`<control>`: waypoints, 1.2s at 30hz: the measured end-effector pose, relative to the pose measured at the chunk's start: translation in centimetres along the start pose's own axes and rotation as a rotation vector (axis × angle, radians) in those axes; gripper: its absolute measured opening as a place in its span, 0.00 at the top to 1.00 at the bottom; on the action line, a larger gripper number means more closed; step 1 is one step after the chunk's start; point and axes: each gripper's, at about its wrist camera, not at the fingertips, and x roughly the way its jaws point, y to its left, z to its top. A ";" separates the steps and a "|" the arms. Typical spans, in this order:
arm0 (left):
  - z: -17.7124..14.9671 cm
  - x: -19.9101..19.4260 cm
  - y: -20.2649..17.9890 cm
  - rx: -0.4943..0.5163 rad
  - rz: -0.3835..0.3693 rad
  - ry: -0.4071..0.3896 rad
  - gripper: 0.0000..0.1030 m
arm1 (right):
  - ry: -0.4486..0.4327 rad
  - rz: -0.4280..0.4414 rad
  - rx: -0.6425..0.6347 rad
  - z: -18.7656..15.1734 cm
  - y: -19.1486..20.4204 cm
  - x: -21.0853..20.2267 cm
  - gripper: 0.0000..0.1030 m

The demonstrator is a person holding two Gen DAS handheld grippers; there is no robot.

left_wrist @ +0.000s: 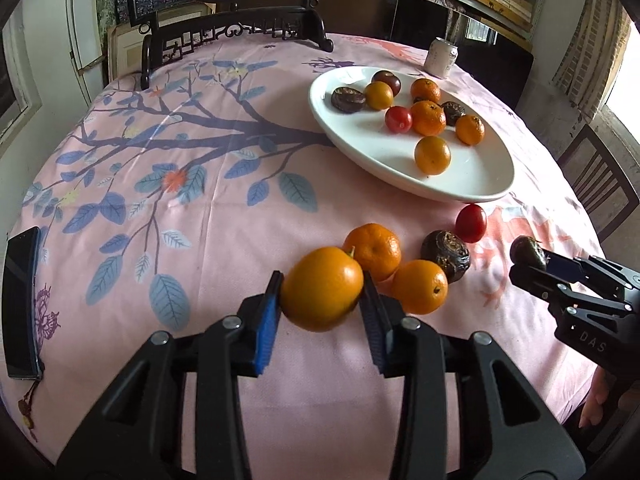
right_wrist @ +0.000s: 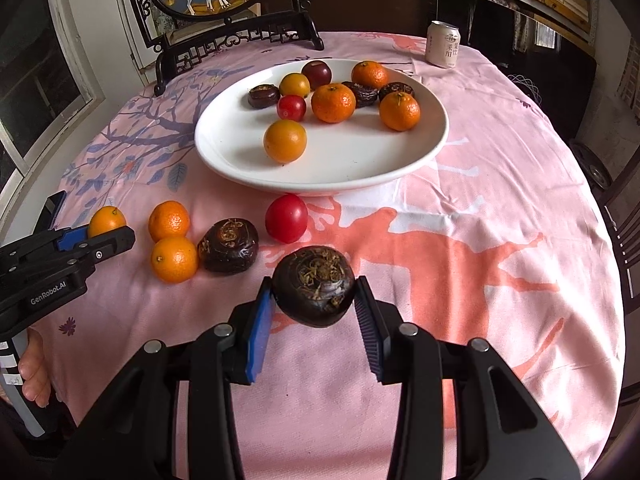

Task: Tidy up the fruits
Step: 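Grasp a dark brown fruit with the right tool while the left tool grasps an orange, then carry both fruits over the white plate and open both tools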

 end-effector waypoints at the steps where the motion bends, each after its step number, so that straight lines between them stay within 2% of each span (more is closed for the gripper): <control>1: 0.0 -0.3 -0.1 0.000 -0.003 -0.003 0.63 | -0.001 0.002 0.000 0.0 0.1 -0.1 0.60; 10: 0.7 -1.9 -1.1 0.025 -0.025 -0.021 0.63 | -0.020 0.005 -0.005 0.1 0.4 -1.1 0.60; 15: 3.5 -1.6 -1.6 0.050 -0.029 -0.027 0.63 | -0.027 0.025 -0.031 1.8 0.4 -1.2 0.60; 21: 11.6 2.0 -2.6 0.064 -0.021 -0.005 0.63 | -0.088 0.016 -0.080 8.3 -0.4 -0.2 0.60; 25: 15.3 6.1 -3.6 0.067 0.000 0.041 0.63 | -0.044 -0.049 -0.106 11.6 -1.3 3.2 0.60; 30: 16.5 9.5 -4.1 0.070 -0.002 0.086 0.63 | 0.030 -0.066 -0.090 12.9 -2.8 6.6 0.61; 36: 17.0 11.3 -4.3 0.077 0.003 0.104 0.63 | 0.041 -0.052 -0.089 13.4 -3.2 7.7 0.61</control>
